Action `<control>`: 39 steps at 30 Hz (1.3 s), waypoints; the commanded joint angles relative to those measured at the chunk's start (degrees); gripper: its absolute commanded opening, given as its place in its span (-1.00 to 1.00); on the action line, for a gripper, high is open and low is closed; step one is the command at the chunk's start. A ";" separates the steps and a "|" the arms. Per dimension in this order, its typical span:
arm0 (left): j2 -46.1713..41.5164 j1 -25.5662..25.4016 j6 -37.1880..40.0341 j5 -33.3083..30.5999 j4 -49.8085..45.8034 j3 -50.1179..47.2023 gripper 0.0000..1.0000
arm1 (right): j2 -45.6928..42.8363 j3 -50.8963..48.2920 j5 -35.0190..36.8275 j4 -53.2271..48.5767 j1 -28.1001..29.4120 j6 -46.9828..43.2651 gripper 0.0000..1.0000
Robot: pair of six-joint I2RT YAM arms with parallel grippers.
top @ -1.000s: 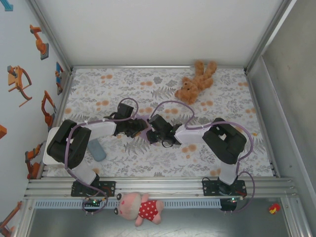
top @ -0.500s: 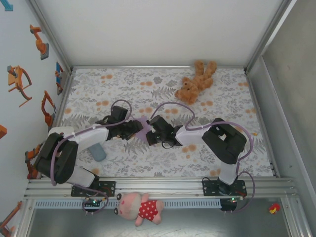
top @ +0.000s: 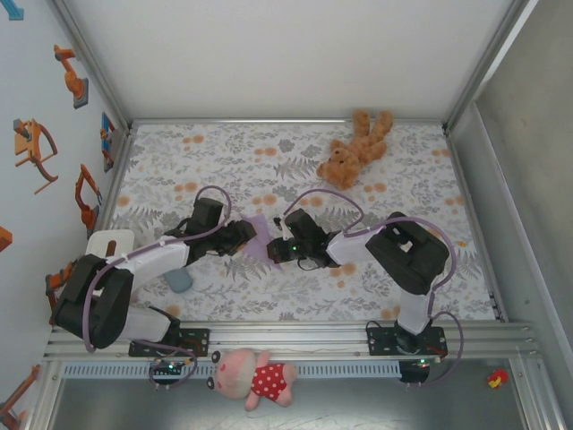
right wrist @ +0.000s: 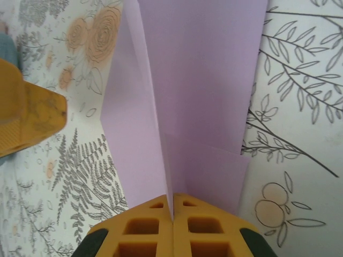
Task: Fold a paper plane with a square sheet of paper (pick it up from the middle)
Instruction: Fourth fold the wing at the center of the table.
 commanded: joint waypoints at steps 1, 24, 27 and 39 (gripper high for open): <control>1.33 0.19 -1.42 3.22 4.35 -0.27 -0.21 | 1.79 -1.17 -4.89 4.14 -0.85 4.28 -0.99; 13.93 -0.36 0.44 11.48 11.15 5.51 -0.68 | 3.04 -1.61 -11.24 2.82 -4.21 9.32 -1.00; 15.33 -0.42 0.54 12.07 11.59 6.30 -0.69 | 2.90 -1.61 -11.24 2.76 -4.21 9.31 -1.00; 19.16 -0.11 2.26 13.44 10.12 8.39 -0.69 | 1.72 -0.73 -11.24 -0.90 -4.43 9.31 -0.95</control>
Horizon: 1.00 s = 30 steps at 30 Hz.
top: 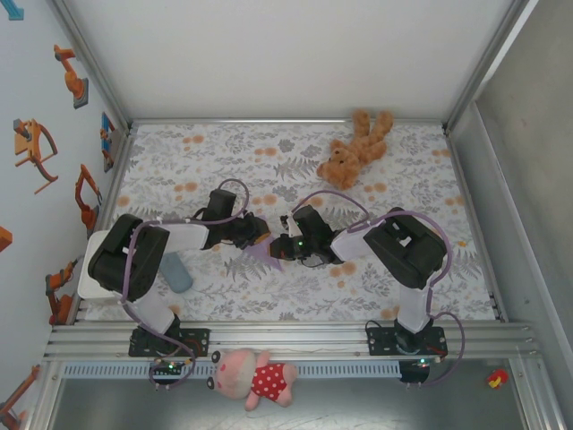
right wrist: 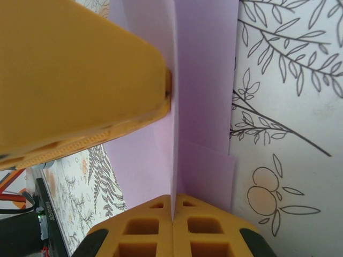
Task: Fold a paper plane with a square sheet of paper (pick it up from the middle)
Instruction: Fourth fold the wing at the center of the table.
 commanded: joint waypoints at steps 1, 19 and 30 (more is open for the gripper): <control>0.70 0.05 2.03 1.13 -1.12 1.01 -0.69 | -0.44 0.45 -0.71 -4.38 -0.47 0.44 -0.93; 0.00 0.60 2.96 1.38 -1.96 0.74 -0.71 | -6.18 1.00 -3.00 -9.56 -1.26 0.91 -0.55; 0.01 0.72 2.75 1.46 -1.96 0.74 -0.71 | -7.57 -1.15 -3.87 -13.22 -1.18 -0.68 -0.57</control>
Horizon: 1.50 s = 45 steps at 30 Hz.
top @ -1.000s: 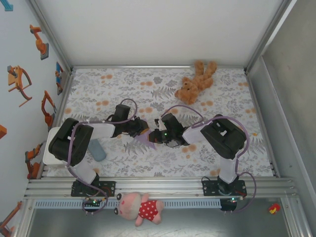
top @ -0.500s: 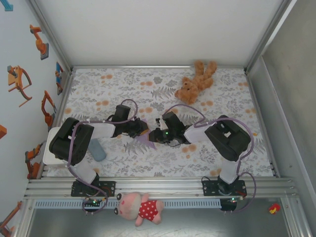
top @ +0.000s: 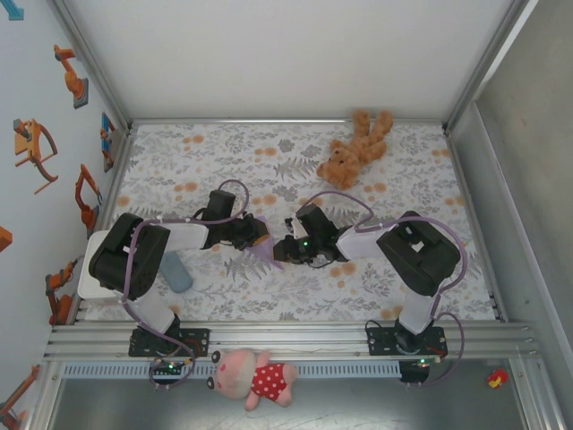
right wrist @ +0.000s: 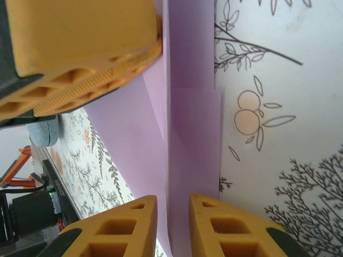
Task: Fold a paper plane with a square sheet of paper (pick it up from the middle)
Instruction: Fourth fold the wing at the center of the table.
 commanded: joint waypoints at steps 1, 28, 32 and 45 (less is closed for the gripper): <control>-0.42 0.25 1.24 0.96 -0.77 0.71 -0.71 | -2.14 -0.87 -0.78 -2.23 -0.37 -1.35 -0.58; -1.19 0.26 0.66 1.58 -0.06 -0.62 -0.71 | -0.95 -0.70 -0.47 -3.45 -0.13 -1.75 -0.75; -1.19 0.23 0.60 1.49 -0.14 -0.74 -0.71 | -0.41 -0.70 -0.59 -3.37 -0.13 -1.75 -0.76; -0.35 0.22 0.80 1.04 -1.44 0.13 -0.71 | 0.59 -0.70 0.76 -4.49 -0.13 -1.95 -0.81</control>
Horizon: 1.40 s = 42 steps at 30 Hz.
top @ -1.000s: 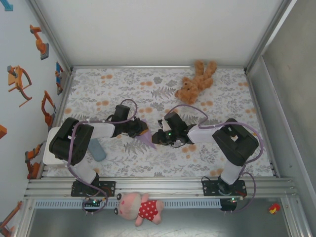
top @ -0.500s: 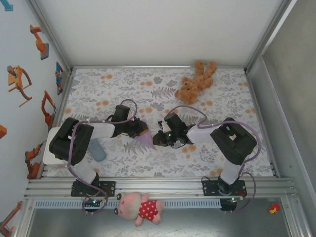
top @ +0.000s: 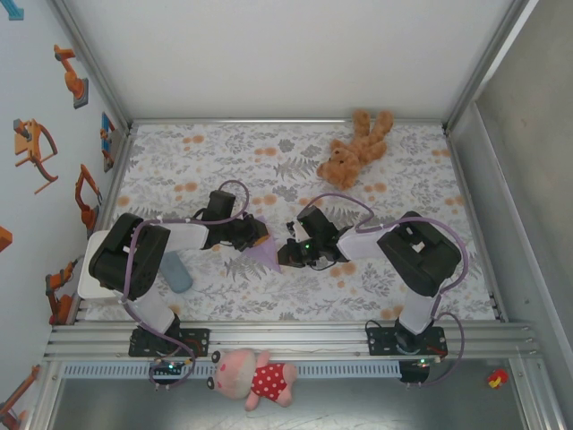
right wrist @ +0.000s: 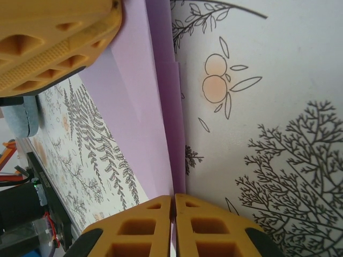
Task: Fold a paper plane with a square sheet of paper (pick it up from the middle)
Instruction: Fourth fold the wing at the center of the table.
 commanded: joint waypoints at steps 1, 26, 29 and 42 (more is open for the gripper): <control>-0.12 0.21 0.90 0.59 -1.11 0.48 -0.71 | 0.54 -0.48 0.89 -0.81 -0.08 -0.37 -0.82; 3.32 0.34 0.26 0.41 -1.86 2.69 -0.72 | 1.28 -0.24 3.00 -4.04 -0.14 -0.66 -0.90; 3.58 0.47 0.09 -0.09 -2.27 2.47 -0.72 | 1.43 -0.23 3.11 -4.24 -0.08 -0.72 -0.90; 2.95 1.02 -1.05 -1.15 -1.85 0.92 -0.76 | 2.36 0.46 2.98 -4.85 -0.11 -0.64 -0.91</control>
